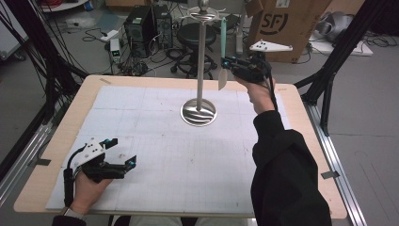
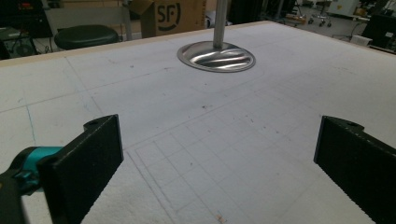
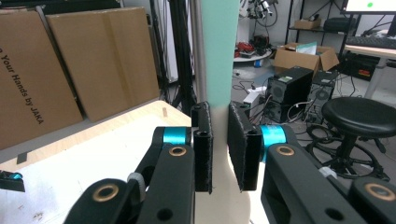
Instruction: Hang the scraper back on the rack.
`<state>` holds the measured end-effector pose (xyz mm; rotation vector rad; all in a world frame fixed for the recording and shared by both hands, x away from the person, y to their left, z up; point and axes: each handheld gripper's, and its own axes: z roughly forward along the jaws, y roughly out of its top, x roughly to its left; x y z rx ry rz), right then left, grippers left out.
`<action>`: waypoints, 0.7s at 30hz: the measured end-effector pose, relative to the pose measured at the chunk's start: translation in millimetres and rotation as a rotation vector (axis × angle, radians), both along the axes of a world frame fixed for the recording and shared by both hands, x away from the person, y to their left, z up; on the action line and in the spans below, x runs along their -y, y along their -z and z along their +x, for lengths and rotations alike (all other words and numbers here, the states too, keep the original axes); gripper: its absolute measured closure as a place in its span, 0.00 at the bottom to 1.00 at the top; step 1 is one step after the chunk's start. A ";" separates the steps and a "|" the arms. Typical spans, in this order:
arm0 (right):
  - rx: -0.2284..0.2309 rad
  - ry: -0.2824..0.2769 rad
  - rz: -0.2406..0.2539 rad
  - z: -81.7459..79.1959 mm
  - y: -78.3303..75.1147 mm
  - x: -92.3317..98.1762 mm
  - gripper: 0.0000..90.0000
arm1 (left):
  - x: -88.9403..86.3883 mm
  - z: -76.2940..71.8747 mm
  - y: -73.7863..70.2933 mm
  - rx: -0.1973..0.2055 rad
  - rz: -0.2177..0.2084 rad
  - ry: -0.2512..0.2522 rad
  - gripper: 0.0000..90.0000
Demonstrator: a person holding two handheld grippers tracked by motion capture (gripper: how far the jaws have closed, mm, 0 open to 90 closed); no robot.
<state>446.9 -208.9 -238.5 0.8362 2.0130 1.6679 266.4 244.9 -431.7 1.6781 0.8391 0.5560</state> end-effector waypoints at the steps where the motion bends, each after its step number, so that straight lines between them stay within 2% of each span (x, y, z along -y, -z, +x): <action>1: 0.000 -0.001 0.000 -0.2 0.1 -1.0 0.89 | 0.1 0.0 0.1 0.000 0.000 -0.001 0.02; 16: 0.003 0.003 0.002 0.0 3.5 -8.5 0.89 | 0.2 -0.6 -0.2 0.002 0.003 0.000 0.02; 21: 0.009 0.009 0.009 -1.6 4.2 -8.6 0.86 | 0.0 -0.5 -0.2 0.003 0.007 0.001 0.02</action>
